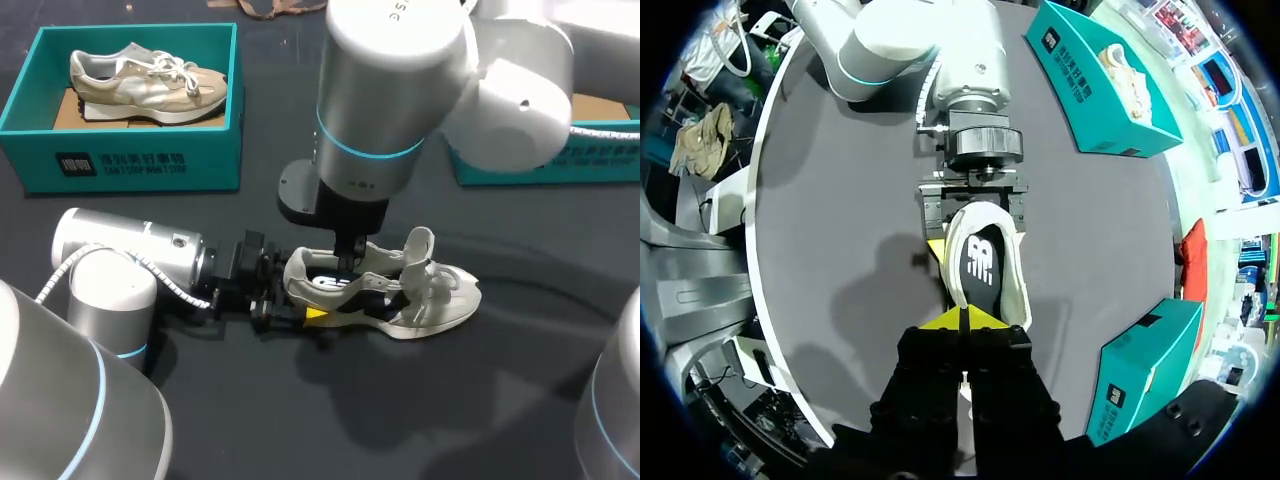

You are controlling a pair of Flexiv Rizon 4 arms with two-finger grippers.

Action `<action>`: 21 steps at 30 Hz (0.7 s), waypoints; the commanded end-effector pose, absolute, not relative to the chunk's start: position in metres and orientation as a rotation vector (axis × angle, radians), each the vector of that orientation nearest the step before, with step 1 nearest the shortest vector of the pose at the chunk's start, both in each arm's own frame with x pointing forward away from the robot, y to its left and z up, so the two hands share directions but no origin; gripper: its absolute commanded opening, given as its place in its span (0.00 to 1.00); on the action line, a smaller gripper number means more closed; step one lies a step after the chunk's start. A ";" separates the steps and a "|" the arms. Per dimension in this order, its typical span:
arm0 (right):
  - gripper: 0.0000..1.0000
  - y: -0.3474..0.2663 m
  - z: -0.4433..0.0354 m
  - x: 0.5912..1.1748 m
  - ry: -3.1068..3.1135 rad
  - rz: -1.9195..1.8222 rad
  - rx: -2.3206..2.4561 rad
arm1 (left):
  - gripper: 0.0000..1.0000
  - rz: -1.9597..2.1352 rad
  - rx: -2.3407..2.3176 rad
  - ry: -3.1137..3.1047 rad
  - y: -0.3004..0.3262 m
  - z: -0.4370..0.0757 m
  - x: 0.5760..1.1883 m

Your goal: Take the shoe out of the shoebox, open the shoe tongue, remove and reinsert the insole, then place the shoe into the shoebox

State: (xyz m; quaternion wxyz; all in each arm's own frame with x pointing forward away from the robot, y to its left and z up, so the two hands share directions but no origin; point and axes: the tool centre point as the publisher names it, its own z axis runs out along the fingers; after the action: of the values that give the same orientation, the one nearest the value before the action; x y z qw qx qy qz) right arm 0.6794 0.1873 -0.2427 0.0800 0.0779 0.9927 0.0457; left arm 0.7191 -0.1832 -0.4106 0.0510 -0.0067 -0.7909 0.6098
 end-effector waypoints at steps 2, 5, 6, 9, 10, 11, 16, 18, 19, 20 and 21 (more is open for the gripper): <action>0.00 0.186 -0.244 0.679 2.969 0.142 0.231 | 0.00 1.857 -0.019 -2.408 -0.182 -0.412 0.720; 0.00 0.186 -0.247 0.681 2.978 0.140 0.232 | 0.00 1.857 -0.019 -2.408 -0.182 -0.412 0.720; 0.00 0.188 -0.253 0.683 2.987 0.147 0.214 | 0.00 1.857 -0.019 -2.408 -0.182 -0.412 0.720; 0.00 0.192 -0.264 0.685 2.990 0.138 0.183 | 0.00 1.857 -0.019 -2.408 -0.182 -0.412 0.720; 0.00 0.192 -0.267 0.686 2.983 0.161 0.164 | 0.00 1.857 -0.019 -2.408 -0.182 -0.412 0.720; 0.00 0.193 -0.270 0.687 2.983 0.164 0.158 | 0.00 1.857 -0.019 -2.408 -0.182 -0.412 0.720; 0.00 0.193 -0.288 0.694 2.962 0.175 0.104 | 0.00 1.857 -0.019 -2.408 -0.182 -0.412 0.720; 0.00 0.193 -0.288 0.694 2.962 0.175 0.104 | 0.00 1.857 -0.019 -2.408 -0.182 -0.412 0.720; 0.00 0.193 -0.288 0.694 2.962 0.175 0.104 | 0.00 1.857 -0.019 -2.408 -0.182 -0.412 0.720; 0.00 0.193 -0.288 0.694 2.962 0.175 0.104 | 0.00 1.857 -0.019 -2.408 -0.182 -0.412 0.720; 0.00 0.193 -0.288 0.694 2.962 0.175 0.104 | 0.00 1.857 -0.019 -2.408 -0.182 -0.412 0.720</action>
State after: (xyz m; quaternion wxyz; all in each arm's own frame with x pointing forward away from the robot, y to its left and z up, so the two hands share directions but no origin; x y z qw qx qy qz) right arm 0.6933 0.1918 -0.2855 0.0863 0.0350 0.9939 0.0588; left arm 0.7191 -0.1832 -0.4106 0.0511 -0.0067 -0.7909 0.6098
